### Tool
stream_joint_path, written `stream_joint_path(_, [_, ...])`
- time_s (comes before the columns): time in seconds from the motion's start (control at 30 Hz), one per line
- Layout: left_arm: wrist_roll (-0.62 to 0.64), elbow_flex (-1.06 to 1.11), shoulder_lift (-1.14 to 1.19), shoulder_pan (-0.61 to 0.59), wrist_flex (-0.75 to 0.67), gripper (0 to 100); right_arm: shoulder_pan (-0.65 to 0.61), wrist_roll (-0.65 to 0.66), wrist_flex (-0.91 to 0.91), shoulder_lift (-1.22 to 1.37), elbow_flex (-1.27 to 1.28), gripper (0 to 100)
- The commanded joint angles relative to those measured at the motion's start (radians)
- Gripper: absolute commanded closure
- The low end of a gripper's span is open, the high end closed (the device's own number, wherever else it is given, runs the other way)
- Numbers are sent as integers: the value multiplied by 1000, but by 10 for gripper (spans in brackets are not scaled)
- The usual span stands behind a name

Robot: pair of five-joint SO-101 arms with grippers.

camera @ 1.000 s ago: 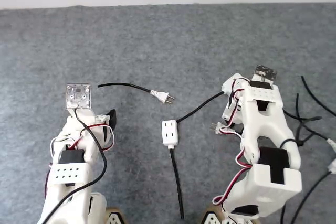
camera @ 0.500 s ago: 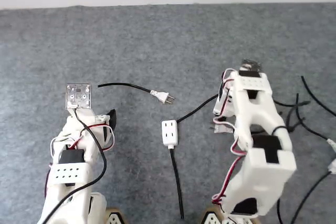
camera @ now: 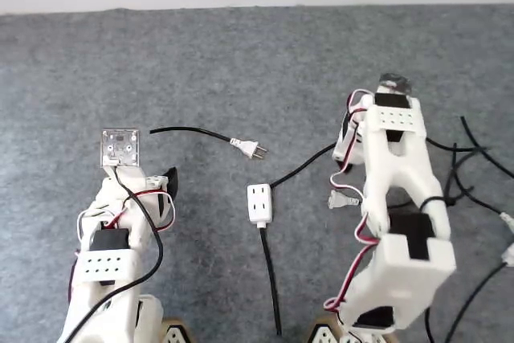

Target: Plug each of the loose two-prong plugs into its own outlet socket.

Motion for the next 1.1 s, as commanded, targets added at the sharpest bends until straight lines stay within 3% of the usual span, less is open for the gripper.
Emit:
stream_joint_path(0.0, [-11,-19,-8,0,-23,775,-2,-91,61,-104,-20,843])
stream_joint_path(0.23, [-11,-19,-8,0,-23,775,30,-144,-5,-116,143,881])
stream_joint_path(0.37, [-11,-19,-8,0,-23,775,42,-51,-111,-125,287,864])
stream_joint_path(0.5, [-11,-19,-8,0,-23,775,50,-40,-197,-124,359,864])
stream_joint_path(0.73, [-11,-19,-8,0,-23,775,42,-46,-223,-117,358,861])
stream_joint_path(1.07, [-11,-19,-8,0,-23,775,-68,-91,-199,-125,311,849])
